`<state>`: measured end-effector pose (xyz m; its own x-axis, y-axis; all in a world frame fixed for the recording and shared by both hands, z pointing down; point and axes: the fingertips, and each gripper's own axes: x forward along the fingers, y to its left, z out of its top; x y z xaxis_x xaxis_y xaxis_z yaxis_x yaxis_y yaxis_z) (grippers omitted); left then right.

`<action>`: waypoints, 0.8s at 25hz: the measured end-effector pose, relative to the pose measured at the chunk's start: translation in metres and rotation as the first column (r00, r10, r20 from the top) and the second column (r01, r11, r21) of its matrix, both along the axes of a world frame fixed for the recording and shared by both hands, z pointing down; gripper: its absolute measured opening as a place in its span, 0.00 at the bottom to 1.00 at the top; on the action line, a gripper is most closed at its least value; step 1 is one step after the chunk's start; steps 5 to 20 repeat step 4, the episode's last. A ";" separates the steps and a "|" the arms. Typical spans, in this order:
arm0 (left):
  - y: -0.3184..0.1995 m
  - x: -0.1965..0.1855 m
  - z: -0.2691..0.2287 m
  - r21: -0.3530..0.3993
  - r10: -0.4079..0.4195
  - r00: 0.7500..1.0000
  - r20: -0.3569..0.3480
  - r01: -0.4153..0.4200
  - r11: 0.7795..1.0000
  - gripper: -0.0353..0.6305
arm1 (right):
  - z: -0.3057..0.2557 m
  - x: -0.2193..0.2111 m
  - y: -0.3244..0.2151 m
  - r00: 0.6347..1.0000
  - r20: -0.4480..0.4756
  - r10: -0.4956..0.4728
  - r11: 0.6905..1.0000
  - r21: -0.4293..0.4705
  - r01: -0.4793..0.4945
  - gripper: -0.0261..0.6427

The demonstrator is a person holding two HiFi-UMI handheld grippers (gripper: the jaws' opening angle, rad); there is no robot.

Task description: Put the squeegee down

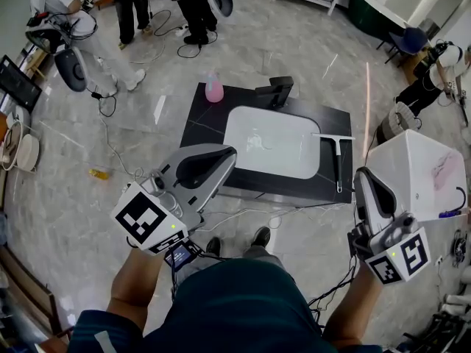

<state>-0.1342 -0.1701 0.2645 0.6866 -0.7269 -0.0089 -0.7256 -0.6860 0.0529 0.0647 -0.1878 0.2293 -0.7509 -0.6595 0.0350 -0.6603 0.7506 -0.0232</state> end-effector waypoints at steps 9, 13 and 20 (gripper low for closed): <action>0.009 -0.006 -0.005 0.002 0.002 1.000 -0.003 -0.002 1.000 0.06 | -0.005 -0.006 0.009 1.000 0.000 0.004 1.000 0.000 -0.004 0.05; 0.009 -0.006 -0.005 0.002 0.002 1.000 -0.003 -0.002 1.000 0.06 | -0.005 -0.006 0.009 1.000 0.000 0.004 1.000 0.000 -0.004 0.05; 0.009 -0.006 -0.005 0.002 0.002 1.000 -0.003 -0.002 1.000 0.06 | -0.005 -0.006 0.009 1.000 0.000 0.004 1.000 0.000 -0.004 0.05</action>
